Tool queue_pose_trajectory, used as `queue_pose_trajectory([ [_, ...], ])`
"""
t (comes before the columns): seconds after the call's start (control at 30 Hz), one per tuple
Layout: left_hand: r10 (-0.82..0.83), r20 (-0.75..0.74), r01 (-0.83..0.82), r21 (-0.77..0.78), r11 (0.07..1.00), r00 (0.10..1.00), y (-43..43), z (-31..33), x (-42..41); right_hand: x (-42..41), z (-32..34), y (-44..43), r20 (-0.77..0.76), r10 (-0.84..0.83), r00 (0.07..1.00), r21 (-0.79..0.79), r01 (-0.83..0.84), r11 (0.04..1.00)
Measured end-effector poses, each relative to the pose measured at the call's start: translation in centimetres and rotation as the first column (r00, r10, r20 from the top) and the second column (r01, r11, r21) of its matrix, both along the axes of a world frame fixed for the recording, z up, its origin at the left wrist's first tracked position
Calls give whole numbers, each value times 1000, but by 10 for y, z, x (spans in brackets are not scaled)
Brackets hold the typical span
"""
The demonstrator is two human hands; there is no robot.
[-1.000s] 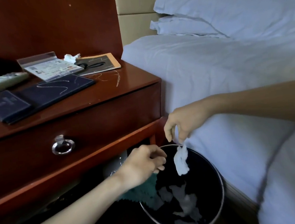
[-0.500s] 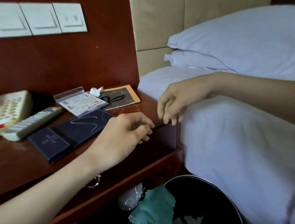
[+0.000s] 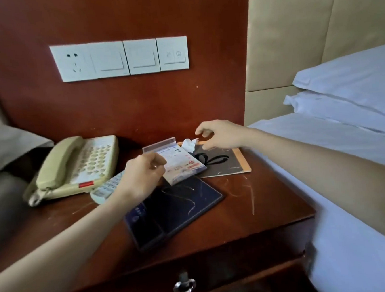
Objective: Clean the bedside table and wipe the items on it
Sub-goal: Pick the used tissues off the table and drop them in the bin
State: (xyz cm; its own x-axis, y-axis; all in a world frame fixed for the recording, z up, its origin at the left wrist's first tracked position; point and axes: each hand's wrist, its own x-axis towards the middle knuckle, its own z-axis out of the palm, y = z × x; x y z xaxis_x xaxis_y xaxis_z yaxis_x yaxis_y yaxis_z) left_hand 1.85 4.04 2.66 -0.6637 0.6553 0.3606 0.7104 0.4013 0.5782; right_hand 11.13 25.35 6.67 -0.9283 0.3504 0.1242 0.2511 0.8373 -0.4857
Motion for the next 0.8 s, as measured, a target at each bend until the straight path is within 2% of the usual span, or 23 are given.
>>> queue_pose_trajectory([
  [0.23,161,40,-156,-107,982,986,17,7,-24,-63,-14,21,90,60,994,-20,-59,998],
  [0.4,248,85,-235,-143,962,965,24,23,-16,-72,-18,27,222,164,961,116,-193,974],
  [0.5,253,109,-241,-113,964,961,27,29,-11,-66,-25,28,280,194,940,168,-247,954],
  [0.57,234,107,-227,-78,971,966,24,29,-11,-62,-32,25,250,159,955,173,-206,963],
  [0.8,154,7,-154,-54,987,988,4,22,-14,-59,-41,-3,-5,-17,1000,264,18,964],
])
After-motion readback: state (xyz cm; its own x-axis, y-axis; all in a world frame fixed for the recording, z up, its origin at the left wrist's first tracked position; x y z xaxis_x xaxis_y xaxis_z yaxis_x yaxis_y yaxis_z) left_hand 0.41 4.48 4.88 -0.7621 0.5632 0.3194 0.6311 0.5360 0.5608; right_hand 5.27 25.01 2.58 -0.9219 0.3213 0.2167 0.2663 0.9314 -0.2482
